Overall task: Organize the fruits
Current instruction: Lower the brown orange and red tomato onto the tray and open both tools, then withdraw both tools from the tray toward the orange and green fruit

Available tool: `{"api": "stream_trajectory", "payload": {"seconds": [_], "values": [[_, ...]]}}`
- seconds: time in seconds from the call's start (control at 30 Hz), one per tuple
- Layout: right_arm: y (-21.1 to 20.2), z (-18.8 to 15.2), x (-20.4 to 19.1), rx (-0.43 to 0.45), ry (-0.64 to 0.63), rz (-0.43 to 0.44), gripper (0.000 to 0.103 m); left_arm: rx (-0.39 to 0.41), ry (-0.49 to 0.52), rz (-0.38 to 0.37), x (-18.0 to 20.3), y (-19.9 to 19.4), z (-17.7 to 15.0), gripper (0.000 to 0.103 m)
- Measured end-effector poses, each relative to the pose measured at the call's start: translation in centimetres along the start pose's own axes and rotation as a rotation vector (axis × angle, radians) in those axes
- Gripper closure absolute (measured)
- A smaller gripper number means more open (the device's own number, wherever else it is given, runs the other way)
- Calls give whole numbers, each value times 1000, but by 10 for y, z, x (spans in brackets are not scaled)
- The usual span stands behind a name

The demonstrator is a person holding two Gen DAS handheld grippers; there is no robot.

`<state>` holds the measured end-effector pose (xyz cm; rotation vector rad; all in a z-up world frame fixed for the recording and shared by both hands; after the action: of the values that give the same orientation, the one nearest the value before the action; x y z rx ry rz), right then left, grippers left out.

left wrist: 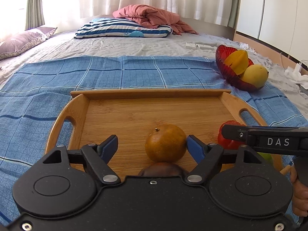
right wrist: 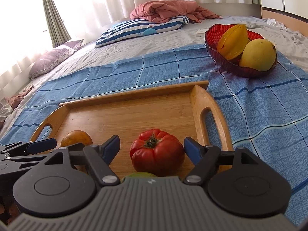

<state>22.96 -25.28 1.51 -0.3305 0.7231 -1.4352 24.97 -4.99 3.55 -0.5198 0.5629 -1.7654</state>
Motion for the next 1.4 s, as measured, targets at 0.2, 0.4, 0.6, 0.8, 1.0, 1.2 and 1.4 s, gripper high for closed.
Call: {"api": "stream_trajectory", "payload": {"seconds": [0.2,0.4,0.6,0.8,1.0,1.2,1.4], "values": [[-16,-2,4,33,21,26,13,24,-1,-5,-3,-16,-6,18],[-37,-8,3,82,-9,28,9,61,4,-20,-6,-42,-19,14],[-63,-22,3,140,-30,26,5,104,21,-41,-5,-72,-37,13],[-93,-43,0,233,-53,29,2,138,12,-71,-4,-99,-58,13],[-117,-68,-11,291,-103,19,0,172,17,-74,1,-120,-78,9],[-129,-93,-20,323,-161,-16,0,193,39,-82,6,-135,-98,8],[-135,-113,-20,341,-175,-28,0,209,74,-84,8,-143,-117,7]]}}
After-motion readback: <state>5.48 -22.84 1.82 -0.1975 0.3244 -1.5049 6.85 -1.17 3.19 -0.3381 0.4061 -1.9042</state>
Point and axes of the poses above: each gripper's, at about its wrist camera, not at the fingertips, and y roughly the way its jaws point, x to its right, z to its top, the point moved 1 cm from there along y, roughly the way its jaws point, and after that the axes turned 1 degree about -y, right-handed, at the moved point
